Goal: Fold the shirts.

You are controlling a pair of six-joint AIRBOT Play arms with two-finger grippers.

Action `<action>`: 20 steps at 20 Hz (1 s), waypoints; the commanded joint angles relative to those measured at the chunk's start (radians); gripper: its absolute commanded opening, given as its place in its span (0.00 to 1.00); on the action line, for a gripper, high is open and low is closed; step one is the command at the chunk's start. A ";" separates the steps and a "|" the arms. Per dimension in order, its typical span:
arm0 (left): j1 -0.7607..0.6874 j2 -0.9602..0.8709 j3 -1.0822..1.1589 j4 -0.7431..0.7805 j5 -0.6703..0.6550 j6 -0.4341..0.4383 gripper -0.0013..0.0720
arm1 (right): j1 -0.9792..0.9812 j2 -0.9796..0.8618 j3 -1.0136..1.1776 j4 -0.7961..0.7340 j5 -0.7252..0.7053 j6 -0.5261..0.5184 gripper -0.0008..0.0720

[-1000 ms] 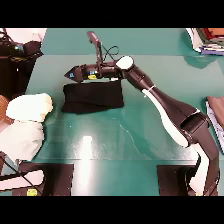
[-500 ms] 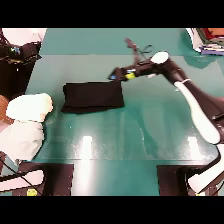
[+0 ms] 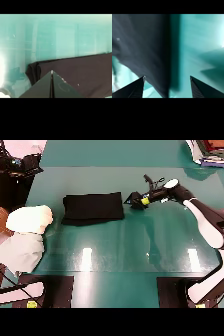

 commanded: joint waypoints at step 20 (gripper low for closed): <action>-0.359 0.000 0.000 -0.023 -0.053 0.096 0.05 | -0.188 0.112 0.219 -0.253 0.019 0.099 0.04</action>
